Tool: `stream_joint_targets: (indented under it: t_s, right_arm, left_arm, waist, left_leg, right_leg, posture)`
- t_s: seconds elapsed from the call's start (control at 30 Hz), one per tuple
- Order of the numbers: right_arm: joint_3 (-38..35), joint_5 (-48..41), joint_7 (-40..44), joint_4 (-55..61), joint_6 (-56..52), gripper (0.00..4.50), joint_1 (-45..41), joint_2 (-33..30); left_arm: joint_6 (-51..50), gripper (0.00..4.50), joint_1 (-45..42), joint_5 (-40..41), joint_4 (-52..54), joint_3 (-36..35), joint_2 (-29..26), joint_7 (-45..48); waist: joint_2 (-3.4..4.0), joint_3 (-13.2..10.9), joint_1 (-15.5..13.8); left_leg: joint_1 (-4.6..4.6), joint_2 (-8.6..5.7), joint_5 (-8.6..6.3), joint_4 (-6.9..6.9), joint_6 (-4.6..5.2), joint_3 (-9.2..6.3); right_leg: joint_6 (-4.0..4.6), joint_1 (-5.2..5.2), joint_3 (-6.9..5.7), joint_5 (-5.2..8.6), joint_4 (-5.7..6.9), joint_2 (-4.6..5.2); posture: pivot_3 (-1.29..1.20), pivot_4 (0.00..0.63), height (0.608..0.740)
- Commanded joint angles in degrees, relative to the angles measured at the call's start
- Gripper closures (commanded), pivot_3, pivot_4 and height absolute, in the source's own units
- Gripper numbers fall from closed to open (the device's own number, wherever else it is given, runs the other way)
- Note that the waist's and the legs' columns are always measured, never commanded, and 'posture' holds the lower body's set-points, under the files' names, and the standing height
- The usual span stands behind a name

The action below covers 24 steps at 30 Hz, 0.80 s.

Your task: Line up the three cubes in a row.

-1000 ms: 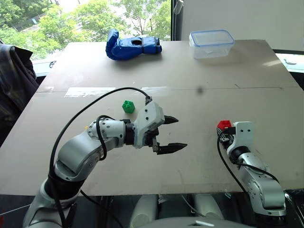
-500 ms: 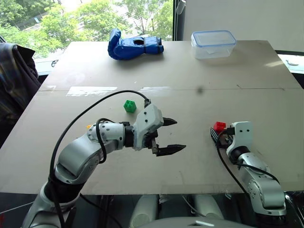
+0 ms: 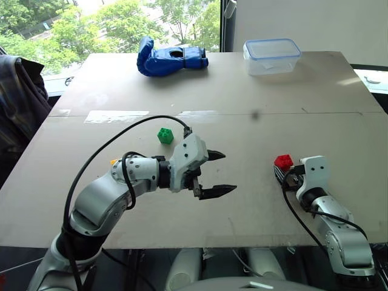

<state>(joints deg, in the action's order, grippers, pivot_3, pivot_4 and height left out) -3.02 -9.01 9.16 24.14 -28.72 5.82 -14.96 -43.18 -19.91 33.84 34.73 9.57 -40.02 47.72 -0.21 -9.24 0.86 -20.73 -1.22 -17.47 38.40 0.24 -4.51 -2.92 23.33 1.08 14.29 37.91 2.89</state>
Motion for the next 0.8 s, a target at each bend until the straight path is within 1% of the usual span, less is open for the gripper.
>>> stream_joint_targets:
  t_s: [0.03,0.27,0.47,0.8]
  right_arm:
    - [-0.5,0.3,-0.2,0.2,-0.2,0.08,0.1,0.3]
    - [-0.1,0.1,-0.1,0.7,-0.6,0.08,0.1,1.0]
    - [-0.9,-2.9,0.9,1.8,-2.3,0.08,-0.2,2.3]
    - [0.7,-3.5,3.2,3.1,-1.4,0.08,0.6,1.9]
  left_arm:
    - [1.0,0.0,0.0,-0.1,1.2,-0.3,0.0,0.3]
    - [1.0,0.0,0.0,-0.2,1.2,-0.2,0.0,0.3]
    - [1.1,0.0,-0.1,-0.3,1.2,-0.1,-0.1,0.4]
    - [1.1,0.0,-0.1,-0.7,1.1,-0.1,-0.1,0.7]
  waist:
    - [0.0,0.0,0.0]
    - [0.0,0.0,0.0]
    - [0.0,0.0,0.1]
    - [0.0,0.0,0.1]
  left_leg:
    - [0.0,0.0,0.0,0.0,0.0,0.0]
    - [0.0,0.01,0.0,0.0,0.0,0.0]
    - [0.0,0.02,0.0,0.0,0.0,-0.01]
    - [0.0,0.03,0.0,-0.01,0.0,0.0]
  right_leg:
    - [0.0,0.0,0.0,0.0,0.0,0.0]
    - [0.0,0.0,0.0,0.0,0.0,0.0]
    - [0.0,0.0,0.0,0.0,0.0,-0.01]
    - [0.0,0.01,0.01,0.0,0.0,-0.02]
  posture:
    - [0.0,0.15,0.74]
    - [0.0,0.15,0.74]
    - [0.0,0.15,0.74]
    - [0.0,0.15,0.74]
